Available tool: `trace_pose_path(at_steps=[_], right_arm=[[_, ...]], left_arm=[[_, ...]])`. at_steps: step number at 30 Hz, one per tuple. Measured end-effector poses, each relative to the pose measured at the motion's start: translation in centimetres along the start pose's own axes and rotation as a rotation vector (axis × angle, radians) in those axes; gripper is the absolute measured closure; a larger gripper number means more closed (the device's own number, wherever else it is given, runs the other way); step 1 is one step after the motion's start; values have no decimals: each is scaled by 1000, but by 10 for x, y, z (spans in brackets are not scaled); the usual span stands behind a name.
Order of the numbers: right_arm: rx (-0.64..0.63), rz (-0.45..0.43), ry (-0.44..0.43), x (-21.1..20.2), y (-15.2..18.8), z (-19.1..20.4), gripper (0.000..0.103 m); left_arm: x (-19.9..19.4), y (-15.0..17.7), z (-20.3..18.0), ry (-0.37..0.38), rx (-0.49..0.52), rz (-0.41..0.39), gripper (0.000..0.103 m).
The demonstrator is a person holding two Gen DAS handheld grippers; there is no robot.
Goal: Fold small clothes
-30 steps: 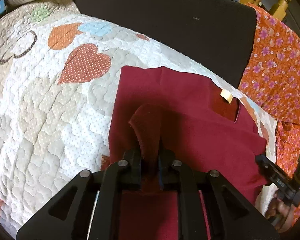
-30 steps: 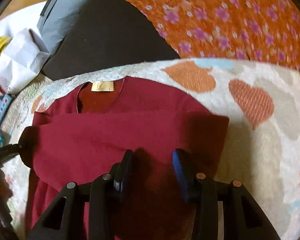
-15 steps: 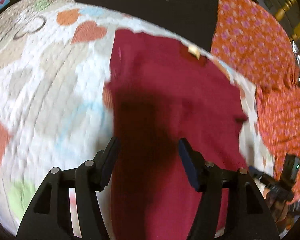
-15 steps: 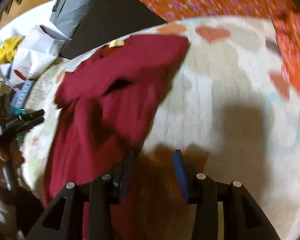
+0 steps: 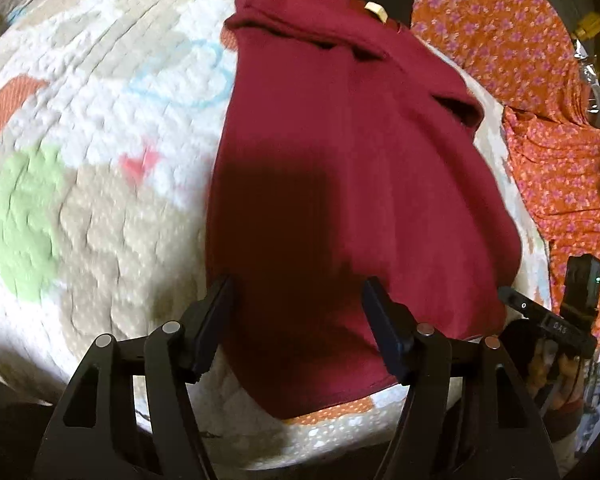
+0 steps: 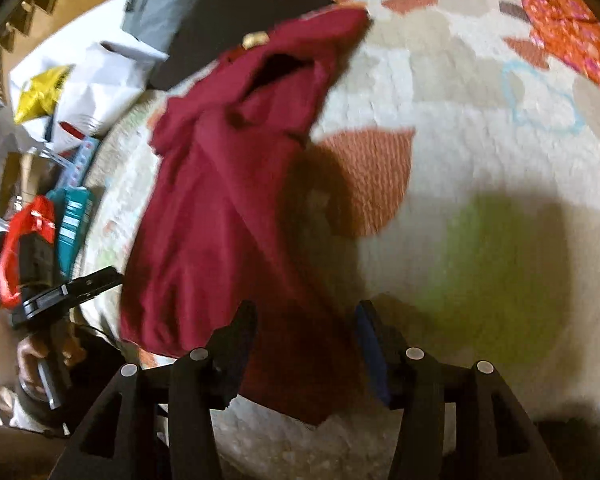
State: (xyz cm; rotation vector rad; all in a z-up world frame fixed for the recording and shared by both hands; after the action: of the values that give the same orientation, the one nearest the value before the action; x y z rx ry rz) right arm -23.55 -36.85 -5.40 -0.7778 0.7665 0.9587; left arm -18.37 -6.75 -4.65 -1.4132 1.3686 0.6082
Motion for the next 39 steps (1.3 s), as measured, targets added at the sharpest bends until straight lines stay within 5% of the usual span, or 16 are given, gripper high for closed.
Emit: trace_pose_path(at_steps=[7,8,9,10,16,19,22,24,27,29,32,34,39], right_arm=[[57,-50,-90,3,1,3,58],[51,-53,-93,4,1,5,63],[42,-57,-93,6,2,7,75],[44,-50,-100,8,2,8,82],[15,8,-267,-7,20,44,91],[-71,39,-320,-18,42,76,92],[-89,55,-281,-8,51,79,92],[-69,66,-202,6,51,67,92],[-100,-7,48,7,36,39,92],[-67,-39,47,-5,26,36,90],[-99,-78,-32,-26,23,54,63],[-191,-95,-2,-31,25,73,59],[-243,-67,3,-23,28,80,59]], left_arm=[[11,5,-9,18,0,-12,41],[12,5,-10,16,7,-12,50],[13,4,-9,2,18,-5,80],[13,4,-7,-15,31,3,97],[-28,-1,-12,96,86,-33,103],[-44,2,-6,99,101,-31,103],[-42,9,1,28,129,-7,103],[-38,11,4,18,133,1,103],[-37,8,9,55,69,-5,103],[-35,6,12,24,58,-11,99],[-32,6,16,19,17,-16,64],[-28,4,17,28,-15,-24,41],[3,7,12,-7,-55,7,40]])
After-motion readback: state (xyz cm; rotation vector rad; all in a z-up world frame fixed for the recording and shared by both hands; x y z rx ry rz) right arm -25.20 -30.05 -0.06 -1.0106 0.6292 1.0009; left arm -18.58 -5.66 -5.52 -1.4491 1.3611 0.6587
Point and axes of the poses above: each gripper's, at about its wrist camera, not at the fingertips, and x roughly the way its jaws point, z to its left, y to its underside, the point moved 9 cm from there along x, roughly the way its jaws point, and after that the axes turned 7 degrees about x, right-handed, at the moved point
